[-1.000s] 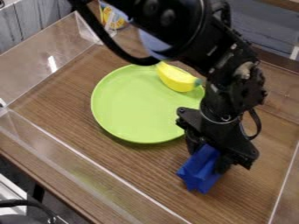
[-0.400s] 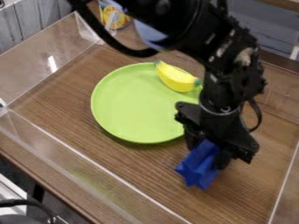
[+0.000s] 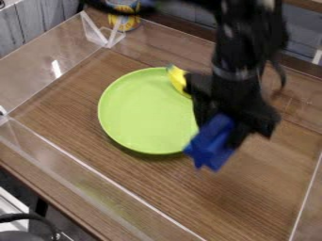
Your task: Put the blue object in the green plate
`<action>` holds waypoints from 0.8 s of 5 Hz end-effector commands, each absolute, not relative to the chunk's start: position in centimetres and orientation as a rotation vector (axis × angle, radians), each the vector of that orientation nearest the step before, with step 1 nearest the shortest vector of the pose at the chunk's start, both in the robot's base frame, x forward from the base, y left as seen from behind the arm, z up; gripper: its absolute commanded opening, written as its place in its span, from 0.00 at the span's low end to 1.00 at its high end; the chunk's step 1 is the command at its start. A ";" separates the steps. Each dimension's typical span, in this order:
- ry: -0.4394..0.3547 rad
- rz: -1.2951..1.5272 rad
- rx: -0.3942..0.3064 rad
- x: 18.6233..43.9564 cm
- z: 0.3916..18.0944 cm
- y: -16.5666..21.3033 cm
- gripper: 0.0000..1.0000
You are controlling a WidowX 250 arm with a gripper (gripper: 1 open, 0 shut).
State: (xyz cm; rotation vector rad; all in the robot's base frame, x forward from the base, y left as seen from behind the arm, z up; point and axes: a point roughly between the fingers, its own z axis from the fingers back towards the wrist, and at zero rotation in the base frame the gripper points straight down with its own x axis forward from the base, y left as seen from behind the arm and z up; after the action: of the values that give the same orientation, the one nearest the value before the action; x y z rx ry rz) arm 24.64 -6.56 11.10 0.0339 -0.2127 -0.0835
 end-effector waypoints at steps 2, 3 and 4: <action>-0.317 -0.070 0.066 25.1 16.2 1.0 0.00; -0.335 -0.039 0.067 24.9 16.1 4.9 0.00; -0.360 -0.027 0.065 26.5 16.1 7.0 0.00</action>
State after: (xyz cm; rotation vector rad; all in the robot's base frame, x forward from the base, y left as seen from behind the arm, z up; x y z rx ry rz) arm 25.82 6.77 14.67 0.0498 -0.3106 -0.0222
